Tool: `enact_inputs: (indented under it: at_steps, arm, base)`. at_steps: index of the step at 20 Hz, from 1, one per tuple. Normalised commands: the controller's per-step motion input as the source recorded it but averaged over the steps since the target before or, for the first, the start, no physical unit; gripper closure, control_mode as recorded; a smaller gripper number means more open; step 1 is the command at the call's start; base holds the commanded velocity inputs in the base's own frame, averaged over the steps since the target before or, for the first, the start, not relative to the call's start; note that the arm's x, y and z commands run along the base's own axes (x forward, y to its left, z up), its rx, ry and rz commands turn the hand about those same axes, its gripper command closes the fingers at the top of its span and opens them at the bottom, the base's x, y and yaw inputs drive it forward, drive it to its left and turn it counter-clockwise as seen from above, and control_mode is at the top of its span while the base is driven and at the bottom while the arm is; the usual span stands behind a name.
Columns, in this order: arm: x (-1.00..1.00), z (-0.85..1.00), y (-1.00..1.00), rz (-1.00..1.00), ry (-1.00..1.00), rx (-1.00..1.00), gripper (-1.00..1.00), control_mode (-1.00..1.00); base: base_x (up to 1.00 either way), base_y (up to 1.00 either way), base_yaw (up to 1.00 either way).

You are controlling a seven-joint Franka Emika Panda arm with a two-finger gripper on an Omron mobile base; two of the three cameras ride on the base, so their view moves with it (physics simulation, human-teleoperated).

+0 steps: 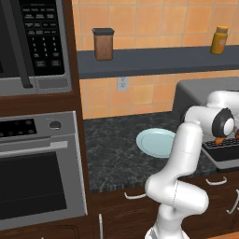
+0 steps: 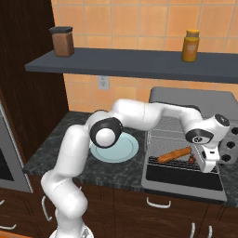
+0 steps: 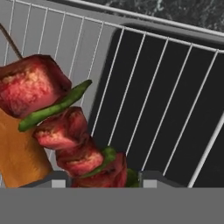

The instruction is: Pick up the kebab skewer and baguette bread, and place them inside the toaster oven. Close the toaster oven door and start by setting the timer.

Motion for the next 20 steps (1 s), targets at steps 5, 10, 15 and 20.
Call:
enact_inputs:
  at_steps: [5, 10, 15, 20]
  arm:
    - [-0.02, 0.00, 0.00, 0.00, -0.02, 0.00, -1.00, -1.00]
    - [0.00, 0.00, 0.01, 0.00, -0.01, 0.00, -1.00, -1.00]
    - [-0.07, 0.21, 0.05, 0.00, 0.00, 0.00, -1.00, -1.00]
    - [-0.34, 0.68, 0.03, 0.00, -0.01, 0.00, -1.00, -1.00]
  base:
    - [0.00, 0.00, 0.00]
    - [0.00, 0.00, 0.00]
    - [0.00, 0.00, 0.00]
    - [0.00, 0.00, 0.00]
